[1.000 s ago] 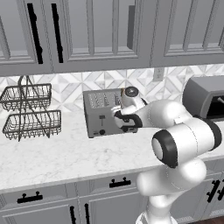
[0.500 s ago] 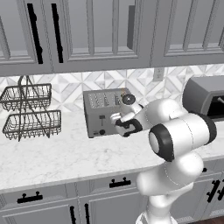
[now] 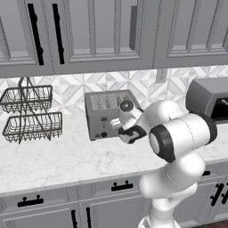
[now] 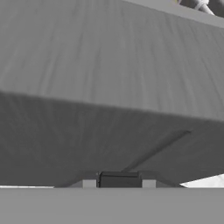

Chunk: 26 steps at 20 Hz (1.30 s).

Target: Start the toaster. Once the lever pops up, take the bread to the plate on the dining counter.

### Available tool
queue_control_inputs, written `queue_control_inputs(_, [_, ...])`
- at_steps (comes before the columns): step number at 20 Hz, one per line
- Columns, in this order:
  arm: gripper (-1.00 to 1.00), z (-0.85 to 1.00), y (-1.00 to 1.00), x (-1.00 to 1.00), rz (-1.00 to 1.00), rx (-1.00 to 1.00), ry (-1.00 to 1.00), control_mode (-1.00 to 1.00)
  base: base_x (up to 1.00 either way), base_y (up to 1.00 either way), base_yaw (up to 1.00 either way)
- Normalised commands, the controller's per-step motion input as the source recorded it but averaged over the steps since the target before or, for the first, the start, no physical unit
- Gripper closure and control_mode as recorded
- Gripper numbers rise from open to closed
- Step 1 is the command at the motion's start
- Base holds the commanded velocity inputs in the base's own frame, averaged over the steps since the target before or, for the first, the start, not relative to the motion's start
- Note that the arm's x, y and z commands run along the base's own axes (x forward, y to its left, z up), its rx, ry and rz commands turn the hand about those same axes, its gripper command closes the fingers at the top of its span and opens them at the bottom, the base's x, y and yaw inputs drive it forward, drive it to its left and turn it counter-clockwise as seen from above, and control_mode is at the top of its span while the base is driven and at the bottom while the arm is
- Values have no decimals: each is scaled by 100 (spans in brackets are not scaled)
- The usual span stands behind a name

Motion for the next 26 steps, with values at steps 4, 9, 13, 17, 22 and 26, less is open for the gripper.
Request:
queue_control_inputs(4, [-100, 0, 0, 0, 0, 0, 0, -100, 0, 0, 0])
queue_control_inputs(9, [-100, 8, 0, -1, 0, 0, -5, -100, 0, 0, 0])
queue_control_inputs(13, [-100, 64, 0, -2, 0, 0, -15, -100, 0, 0, 0])
queue_control_inputs(17, [-100, 92, 0, -22, 0, 0, -20, -100, 0, 0, 0])
queue_control_inputs(22, [-100, 85, -2, -87, 0, 0, -19, -100, 0, 0, 0])
queue_control_inputs(26, [-100, 79, -29, -100, 0, 5, -13, -100, 0, 0, 0])
